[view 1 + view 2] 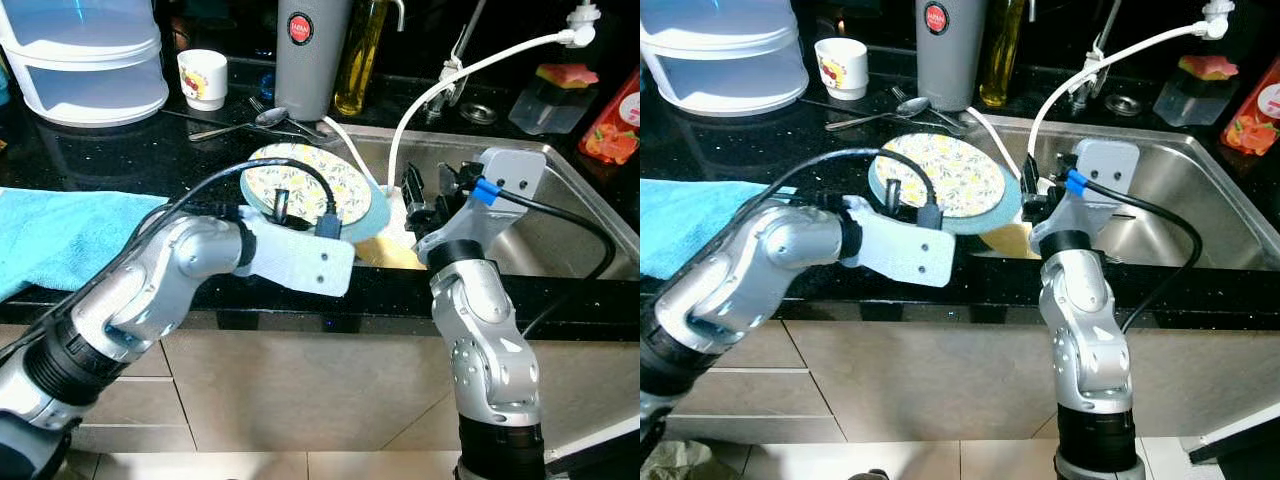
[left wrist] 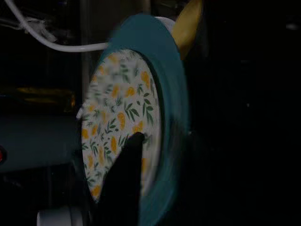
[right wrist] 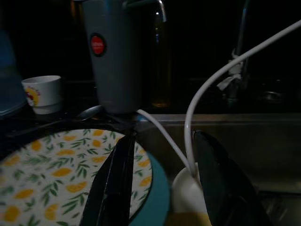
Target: Kitchen organization
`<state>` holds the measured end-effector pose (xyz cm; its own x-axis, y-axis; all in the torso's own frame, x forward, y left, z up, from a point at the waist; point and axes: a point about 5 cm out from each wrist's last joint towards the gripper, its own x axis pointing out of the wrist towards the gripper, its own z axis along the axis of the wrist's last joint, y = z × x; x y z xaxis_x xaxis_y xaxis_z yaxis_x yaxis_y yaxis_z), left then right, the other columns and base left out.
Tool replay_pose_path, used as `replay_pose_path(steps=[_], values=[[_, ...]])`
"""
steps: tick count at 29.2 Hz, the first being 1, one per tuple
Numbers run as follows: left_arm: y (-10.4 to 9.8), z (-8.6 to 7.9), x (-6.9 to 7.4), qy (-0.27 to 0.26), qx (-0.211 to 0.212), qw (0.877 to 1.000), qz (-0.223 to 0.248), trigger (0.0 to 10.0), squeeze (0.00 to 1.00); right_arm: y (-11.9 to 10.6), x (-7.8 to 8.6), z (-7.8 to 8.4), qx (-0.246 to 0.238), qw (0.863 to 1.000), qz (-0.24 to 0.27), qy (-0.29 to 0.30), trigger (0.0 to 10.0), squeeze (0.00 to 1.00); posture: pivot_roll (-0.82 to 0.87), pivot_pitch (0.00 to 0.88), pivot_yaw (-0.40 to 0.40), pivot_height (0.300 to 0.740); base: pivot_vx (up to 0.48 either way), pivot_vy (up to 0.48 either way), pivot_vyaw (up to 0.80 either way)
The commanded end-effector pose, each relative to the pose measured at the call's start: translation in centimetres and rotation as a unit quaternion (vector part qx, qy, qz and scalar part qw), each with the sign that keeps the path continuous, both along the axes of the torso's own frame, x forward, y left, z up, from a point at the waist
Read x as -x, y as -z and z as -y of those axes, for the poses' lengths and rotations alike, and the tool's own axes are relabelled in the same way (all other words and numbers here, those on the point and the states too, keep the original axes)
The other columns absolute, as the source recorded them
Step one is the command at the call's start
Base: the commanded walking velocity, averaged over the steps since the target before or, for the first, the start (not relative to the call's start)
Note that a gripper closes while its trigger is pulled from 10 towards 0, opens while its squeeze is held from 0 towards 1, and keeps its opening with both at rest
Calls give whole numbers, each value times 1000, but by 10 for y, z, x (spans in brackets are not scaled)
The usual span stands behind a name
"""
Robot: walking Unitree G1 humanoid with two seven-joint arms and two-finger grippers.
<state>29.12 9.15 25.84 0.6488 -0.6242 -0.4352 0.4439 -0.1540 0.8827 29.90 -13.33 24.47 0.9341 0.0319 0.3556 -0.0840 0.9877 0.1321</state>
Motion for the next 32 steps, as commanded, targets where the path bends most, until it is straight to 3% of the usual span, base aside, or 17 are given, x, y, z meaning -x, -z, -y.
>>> replay_pose_path(steps=[1, 3, 4, 5, 6, 8, 11, 13, 16, 18, 19, 22, 23, 24, 26, 31, 32], values=[[2, -4, 3, 0, -15, 1000, -6, 10000, 1000, 2, -1, 3, -1, 1000, -7, 3, 10000, 0, 296, 70, -118, 740, 0, 0, 0], [3, -5, 5, 0, -18, 1000, -12, 10000, 1000, 2, -1, 3, -1, 1000, -7, 3, 10000, 0, 296, 70, -118, 740, 0, 0, 0], [-3, -1, 10, 2, 22, 999, -36, 10000, 573, 2, -1, 4, -1, 1000, -7, 3, 10000, 0, 296, 66, -119, 740, 0, 0, 0], [-3, -1, 10, 2, 22, 999, -36, 10000, 573, 2, -1, 4, -1, 1000, -7, 3, 10000, 0, 296, 66, -119, 740, 0, 0, 0], [-11, 6, 16, 15, 72, 995, -66, 10000, 0, 2, -1, 4, -1, 1000, -6, 2, 10000, 0, 296, 63, -117, 740, 0, 0, 0], [-11, 6, 16, 15, 72, 995, -66, 10000, 0, 2, -1, 4, -1, 1000, -6, 2, 10000, 0, 296, 63, -117, 740, 0, 0, 0], [-36, 19, 19, 19, 215, 968, -126, 10000, 0, 2, -1, 3, -2, 1000, -6, 1, 10000, 0, 296, 62, -117, 740, 0, 0, 0], [-63, 23, 5, -23, 368, 917, -154, 10000, 0, 2, -2, 2, -2, 1000, -5, 0, 10000, 0, 295, 60, -115, 740, 0, 0, 0], [-69, 23, 1, -38, 408, 898, -162, 10000, 0, 2, -2, 2, -2, 1000, -5, -1, 10000, 0, 296, 58, -114, 740, 0, 0, 0], [-75, 17, -16, -101, 472, 862, -157, 10000, 0, 2, -2, 2, -3, 1000, -6, -1, 10000, 0, 298, 56, -112, 740, 0, 0, 0], [-73, 9, -34, -183, 531, 814, -149, 10000, 0, 2, -2, 2, -4, 1000, -6, -1, 10000, 0, 297, 55, -110, 740, 0, 0, 0], [-73, 9, -34, -183, 531, 814, -149, 10000, 0, 2, -2, 2, -4, 1000, -6, -1, 10000, 0, 297, 55, -110, 740, 0, 0, 0], [-63, 5, -47, -259, 572, 762, -155, 10000, 0, 3, -3, 1, -5, 1000, -7, -2, 10000, 0, 292, 54, -109, 740, 0, 0, 0], [-63, 5, -47, -259, 572, 762, -155, 10000, 0, 3, -3, 1, -5, 1000, -7, -2, 10000, 0, 292, 54, -109, 740, 0, 0, 0], [-38, -8, -63, -373, 618, 656, -220, 10000, 0, 4, -2, 0, -3, 1000, -9, -6, 10000, 0, 300, 59, -99, 740, 0, 0, 0], [-33, -28, -68, -423, 628, 607, -242, 10000, 0, 6, -3, 0, 2, 1000, -15, -9, 10000, 0, 312, 63, -89, 740, 0, 0, 0], [-31, -46, -71, -455, 631, 578, -248, 10000, 0, 8, -3, 0, 3, 1000, -20, -9, 10000, 0, 311, 68, -84, 740, 0, 0, 0]])
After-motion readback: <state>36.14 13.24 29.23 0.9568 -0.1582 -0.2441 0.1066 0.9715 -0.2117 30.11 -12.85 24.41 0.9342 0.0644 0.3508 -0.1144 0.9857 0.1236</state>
